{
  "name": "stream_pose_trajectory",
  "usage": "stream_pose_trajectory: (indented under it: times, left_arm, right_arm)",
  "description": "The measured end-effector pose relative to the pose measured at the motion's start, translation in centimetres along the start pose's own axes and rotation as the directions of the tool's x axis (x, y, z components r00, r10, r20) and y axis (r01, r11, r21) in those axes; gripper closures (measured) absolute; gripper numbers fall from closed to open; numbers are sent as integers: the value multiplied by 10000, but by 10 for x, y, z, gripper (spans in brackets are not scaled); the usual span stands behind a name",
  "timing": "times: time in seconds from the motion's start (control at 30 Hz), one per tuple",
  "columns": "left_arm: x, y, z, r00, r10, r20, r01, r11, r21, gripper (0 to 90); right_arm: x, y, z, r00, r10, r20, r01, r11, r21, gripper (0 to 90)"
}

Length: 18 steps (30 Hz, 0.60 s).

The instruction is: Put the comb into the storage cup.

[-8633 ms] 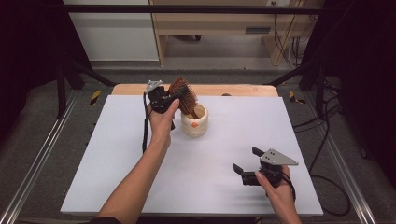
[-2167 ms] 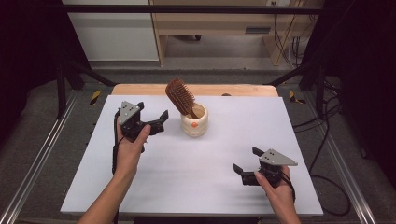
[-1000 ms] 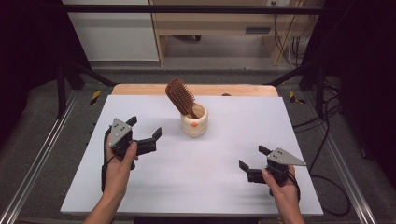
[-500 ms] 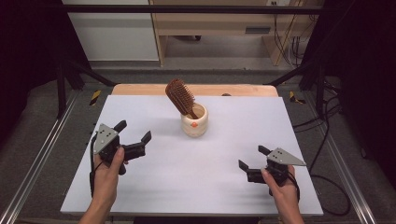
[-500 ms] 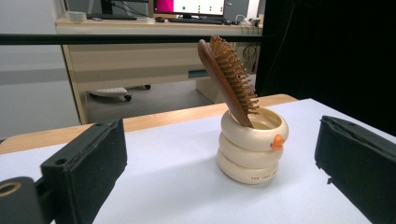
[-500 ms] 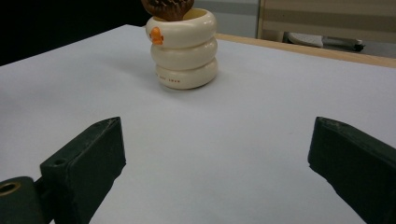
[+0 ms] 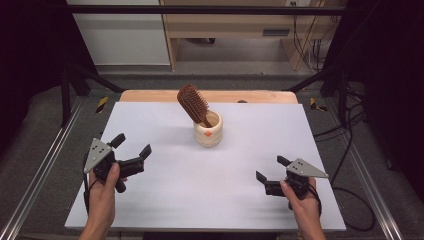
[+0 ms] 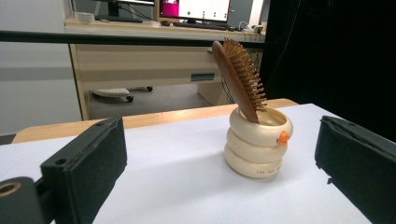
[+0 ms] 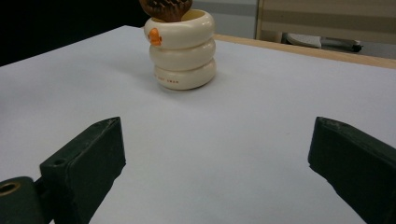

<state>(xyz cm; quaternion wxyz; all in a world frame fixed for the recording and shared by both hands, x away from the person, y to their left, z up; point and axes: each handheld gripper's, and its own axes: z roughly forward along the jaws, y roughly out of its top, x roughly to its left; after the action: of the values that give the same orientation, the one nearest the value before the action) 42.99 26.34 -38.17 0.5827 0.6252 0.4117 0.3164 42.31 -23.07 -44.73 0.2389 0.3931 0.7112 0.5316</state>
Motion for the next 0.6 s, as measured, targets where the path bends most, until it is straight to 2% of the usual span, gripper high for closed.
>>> stream_pose_trajectory:
  times: [0.43, 0.6]
  left_arm:
    - [11, -8, -20, 9998, -178, 58, 179, 9996, -233, 24]
    - [16, -16, -29, 9996, -233, 129, 237, 9993, -291, 25]
  right_arm:
    - [-1, 0, -1, 10000, -34, 55, 34, 10000, -11, 44]
    - [-1, 0, -3, 9999, -133, 63, 133, 9999, -52, 45]
